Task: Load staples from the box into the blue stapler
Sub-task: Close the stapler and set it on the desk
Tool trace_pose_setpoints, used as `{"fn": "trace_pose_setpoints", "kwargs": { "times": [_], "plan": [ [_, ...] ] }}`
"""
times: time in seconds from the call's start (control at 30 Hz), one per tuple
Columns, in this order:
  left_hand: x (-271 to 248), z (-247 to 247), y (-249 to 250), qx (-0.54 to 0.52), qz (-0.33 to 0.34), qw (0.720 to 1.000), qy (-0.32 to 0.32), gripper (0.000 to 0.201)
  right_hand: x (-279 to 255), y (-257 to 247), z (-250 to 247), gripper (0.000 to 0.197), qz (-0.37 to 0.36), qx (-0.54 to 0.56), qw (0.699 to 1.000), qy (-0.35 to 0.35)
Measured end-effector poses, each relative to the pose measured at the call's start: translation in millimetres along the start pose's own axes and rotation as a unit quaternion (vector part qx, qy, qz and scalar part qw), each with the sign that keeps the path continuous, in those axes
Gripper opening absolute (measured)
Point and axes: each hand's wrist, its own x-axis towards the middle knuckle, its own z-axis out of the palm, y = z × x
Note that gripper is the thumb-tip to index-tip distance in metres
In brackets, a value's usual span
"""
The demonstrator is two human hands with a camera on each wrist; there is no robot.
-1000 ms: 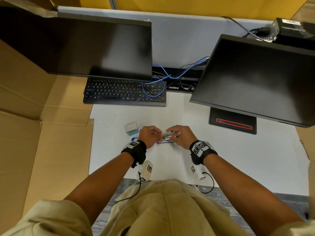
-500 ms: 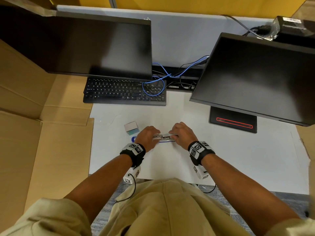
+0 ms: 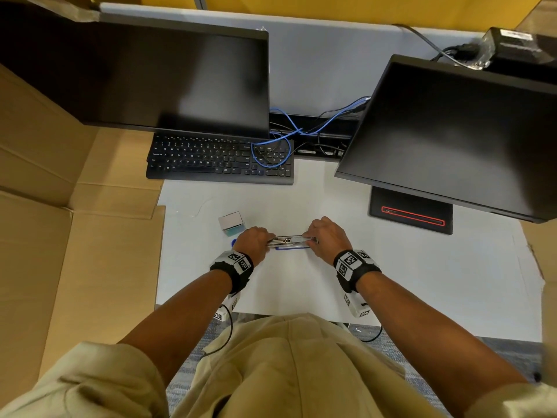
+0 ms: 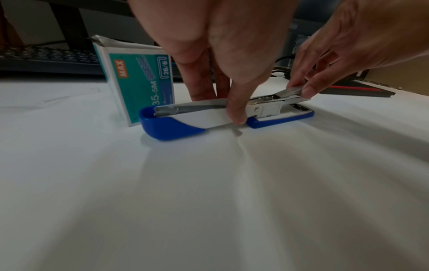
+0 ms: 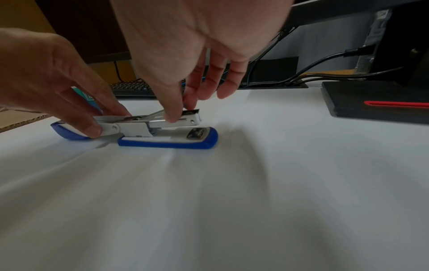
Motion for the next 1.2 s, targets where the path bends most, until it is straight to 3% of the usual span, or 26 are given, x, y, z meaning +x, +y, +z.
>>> {"fn": "trace_pose_setpoints", "kwargs": {
  "times": [0.57,0.77,0.87,1.2],
  "plan": [
    [2.7,6.0,-1.6,0.019,-0.003,1.0,0.006,0.033,2.4,-7.0,-5.0,0.02,-0.017,-0.074,0.997,-0.011],
    [4.3,6.3,-2.0,0.021,-0.003,1.0,0.0,0.033,-3.7,-10.9,-2.3,0.019,-0.059,-0.055,0.997,0.005],
    [5.4,6.1,-1.9,0.026,-0.001,1.0,-0.001,0.032,-6.2,-8.6,3.5,0.024,-0.084,-0.078,0.993,-0.02],
    [5.3,6.2,-4.6,0.024,0.005,1.0,-0.005,0.033,-11.4,3.1,-7.3,0.019,-0.063,-0.106,0.992,-0.001]
  ]
}}
